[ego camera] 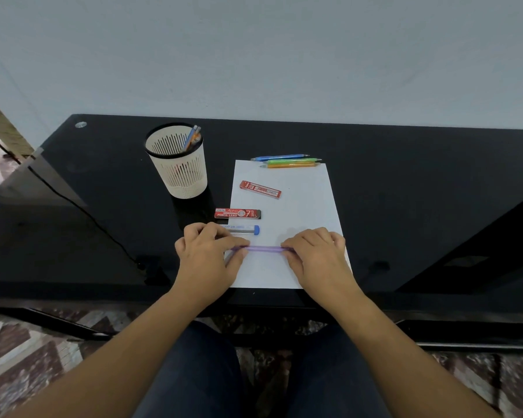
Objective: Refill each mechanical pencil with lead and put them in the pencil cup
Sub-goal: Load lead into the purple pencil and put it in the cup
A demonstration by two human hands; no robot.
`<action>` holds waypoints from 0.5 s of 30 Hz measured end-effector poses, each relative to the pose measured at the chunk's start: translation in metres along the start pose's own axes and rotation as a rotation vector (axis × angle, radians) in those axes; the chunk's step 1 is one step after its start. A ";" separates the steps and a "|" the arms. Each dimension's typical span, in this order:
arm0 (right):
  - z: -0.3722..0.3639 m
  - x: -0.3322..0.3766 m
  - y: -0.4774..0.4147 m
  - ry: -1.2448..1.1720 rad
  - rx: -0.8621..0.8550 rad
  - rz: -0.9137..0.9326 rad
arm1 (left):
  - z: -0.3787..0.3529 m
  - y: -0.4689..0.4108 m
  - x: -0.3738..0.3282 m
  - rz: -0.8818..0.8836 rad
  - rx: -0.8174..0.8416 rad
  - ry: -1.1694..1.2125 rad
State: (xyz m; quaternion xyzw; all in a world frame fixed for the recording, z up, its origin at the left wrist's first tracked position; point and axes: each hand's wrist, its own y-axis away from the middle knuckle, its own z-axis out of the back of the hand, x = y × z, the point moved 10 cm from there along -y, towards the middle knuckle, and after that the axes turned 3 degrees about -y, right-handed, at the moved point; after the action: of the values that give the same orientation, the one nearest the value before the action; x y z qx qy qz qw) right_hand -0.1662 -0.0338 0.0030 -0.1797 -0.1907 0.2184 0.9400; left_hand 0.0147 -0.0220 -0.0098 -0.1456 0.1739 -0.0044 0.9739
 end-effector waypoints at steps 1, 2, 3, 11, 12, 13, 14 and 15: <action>-0.001 -0.001 0.000 -0.005 0.015 -0.008 | -0.001 0.000 0.000 0.007 0.005 0.006; -0.001 -0.001 0.000 -0.008 0.027 -0.014 | -0.001 0.001 0.000 0.010 0.003 0.011; -0.001 -0.001 0.001 -0.010 0.035 -0.017 | -0.001 0.001 0.000 0.011 -0.001 0.016; 0.018 -0.018 0.005 -0.038 -0.042 -0.070 | 0.015 -0.017 0.010 0.070 -0.035 0.003; 0.021 -0.022 0.005 -0.041 -0.063 -0.080 | 0.016 -0.021 0.012 0.077 -0.016 -0.017; 0.024 -0.027 0.006 -0.046 -0.082 -0.093 | 0.016 -0.026 0.013 0.078 0.009 -0.038; 0.025 -0.031 0.007 -0.055 -0.095 -0.105 | 0.015 -0.030 0.014 0.077 0.042 -0.058; 0.025 -0.034 0.008 -0.070 -0.105 -0.115 | 0.013 -0.034 0.015 0.072 0.080 -0.076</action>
State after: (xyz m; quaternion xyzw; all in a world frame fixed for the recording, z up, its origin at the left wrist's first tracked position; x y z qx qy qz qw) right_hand -0.2075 -0.0371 0.0117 -0.2098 -0.2446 0.1600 0.9330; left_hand 0.0346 -0.0517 0.0067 -0.1001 0.1415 0.0291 0.9844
